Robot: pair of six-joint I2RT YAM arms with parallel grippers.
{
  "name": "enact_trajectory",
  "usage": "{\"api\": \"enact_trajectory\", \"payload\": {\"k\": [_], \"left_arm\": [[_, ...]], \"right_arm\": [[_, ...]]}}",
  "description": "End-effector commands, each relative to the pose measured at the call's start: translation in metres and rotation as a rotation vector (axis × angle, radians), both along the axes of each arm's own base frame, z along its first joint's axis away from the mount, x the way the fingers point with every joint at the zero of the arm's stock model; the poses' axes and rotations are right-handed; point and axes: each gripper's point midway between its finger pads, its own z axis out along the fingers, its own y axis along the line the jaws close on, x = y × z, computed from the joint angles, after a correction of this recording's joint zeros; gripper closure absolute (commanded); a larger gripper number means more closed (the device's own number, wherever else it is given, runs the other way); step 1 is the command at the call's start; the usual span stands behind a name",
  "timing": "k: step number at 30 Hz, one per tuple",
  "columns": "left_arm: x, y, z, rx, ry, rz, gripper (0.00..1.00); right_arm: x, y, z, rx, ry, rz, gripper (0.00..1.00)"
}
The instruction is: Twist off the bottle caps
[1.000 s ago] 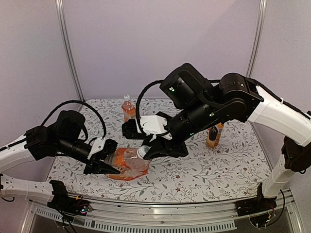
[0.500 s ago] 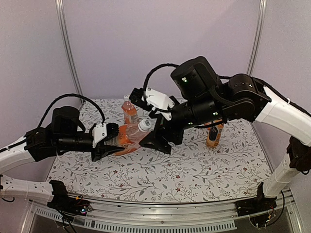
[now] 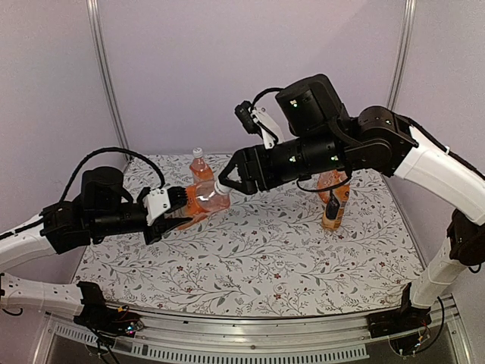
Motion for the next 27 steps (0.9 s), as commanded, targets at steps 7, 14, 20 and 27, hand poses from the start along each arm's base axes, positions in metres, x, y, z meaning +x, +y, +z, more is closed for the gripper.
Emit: {"api": "enact_trajectory", "payload": {"k": [7, 14, 20, 27], "left_arm": [[-0.001, -0.005, 0.000, -0.003, -0.030, -0.015, 0.90], [-0.003, -0.006, 0.002, -0.014, -0.019, -0.026, 0.90], [-0.052, -0.018, 0.001, -0.039, 0.165, -0.250, 0.91], [-0.113, -0.023, 0.009, -0.085, 0.379, -0.534, 0.91]], "right_arm": [[-0.009, 0.014, -0.011, -0.001, 0.115, 0.040, 0.52], [-0.014, 0.017, -0.017, -0.028, 0.106, 0.086, 1.00], [-0.067, 0.011, -0.037, -0.204, -0.076, 0.411, 1.00], [-0.112, -0.010, -0.051, -0.429, -0.467, 0.863, 1.00]]}}
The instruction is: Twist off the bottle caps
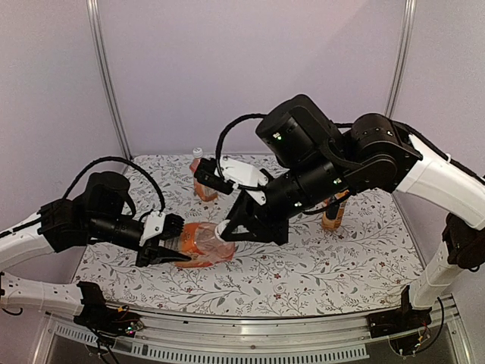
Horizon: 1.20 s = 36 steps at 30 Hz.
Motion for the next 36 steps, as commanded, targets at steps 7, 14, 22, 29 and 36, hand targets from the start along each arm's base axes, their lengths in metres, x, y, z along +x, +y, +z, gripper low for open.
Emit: {"api": "enact_trajectory", "payload": {"k": [7, 14, 22, 29, 36], "left_arm": [[-0.042, -0.014, 0.036, -0.119, 0.171, -0.188, 0.92], [-0.017, -0.020, 0.041, -0.131, 0.091, -0.084, 0.92], [-0.014, -0.017, 0.030, -0.080, 0.060, -0.082, 0.92], [-0.016, -0.013, 0.019, -0.056, 0.062, -0.086, 0.92], [0.047, 0.002, 0.031, -0.147, -0.066, 0.275, 0.93]], "right_arm": [[-0.013, -0.032, -0.025, -0.282, -0.472, 0.451, 1.00], [-0.009, -0.026, -0.016, -0.216, -0.504, 0.414, 0.96], [-0.023, -0.034, 0.001, -0.096, -0.507, 0.442, 1.00], [-0.026, -0.042, 0.018, -0.038, -0.539, 0.446, 1.00], [0.068, -0.061, -0.015, -0.113, -0.388, -0.158, 1.00]]}}
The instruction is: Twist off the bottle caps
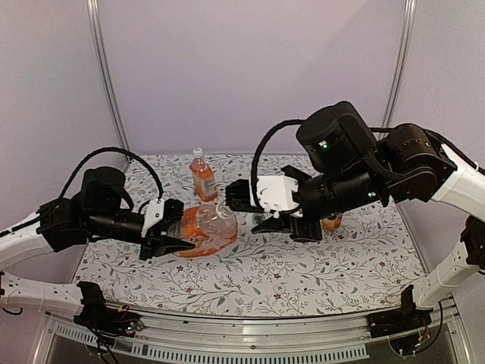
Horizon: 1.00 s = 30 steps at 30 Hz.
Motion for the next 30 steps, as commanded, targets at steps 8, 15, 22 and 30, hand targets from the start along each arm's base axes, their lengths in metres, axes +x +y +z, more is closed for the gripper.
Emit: {"api": "enact_trajectory", "payload": {"k": [8, 15, 22, 30], "left_arm": [[0.095, 0.063, 0.022, -0.228, -0.063, 0.617, 0.92], [0.099, 0.088, 0.015, -0.287, 0.013, 0.702, 0.92], [0.098, 0.087, 0.020, -0.304, -0.020, 0.675, 0.92], [0.094, 0.083, 0.026, -0.313, -0.017, 0.640, 0.92]], "right_arm": [[0.103, -0.022, -0.169, -0.025, 0.459, -0.917, 1.00], [0.092, 0.002, -0.274, -0.245, 0.540, -0.991, 1.00], [0.084, -0.004, -0.339, -0.407, 0.508, -1.039, 0.89], [0.079, 0.001, -0.322, -0.410, 0.536, -1.021, 0.24]]}}
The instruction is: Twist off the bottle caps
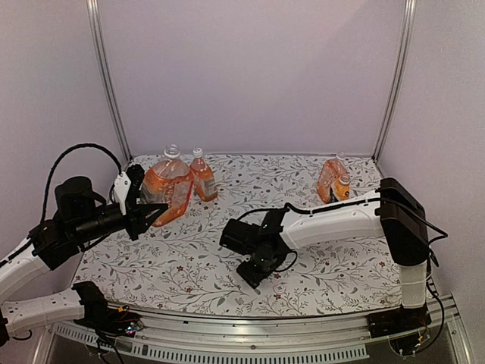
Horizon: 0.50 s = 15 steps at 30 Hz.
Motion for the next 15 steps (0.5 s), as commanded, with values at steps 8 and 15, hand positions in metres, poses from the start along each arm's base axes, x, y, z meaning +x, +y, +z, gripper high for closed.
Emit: {"api": "enact_trajectory", "payload": {"k": [8, 15], "left_arm": [[-0.032, -0.024, 0.028, -0.055, -0.047, -0.241, 0.92], [-0.099, -0.048, 0.043, -0.137, 0.031, -0.637, 0.92]], "right_arm": [[-0.002, 0.034, 0.149, 0.265, -0.112, 0.221, 0.01], [-0.062, 0.065, 0.326, 0.880, -0.294, 0.719, 0.02]]}}
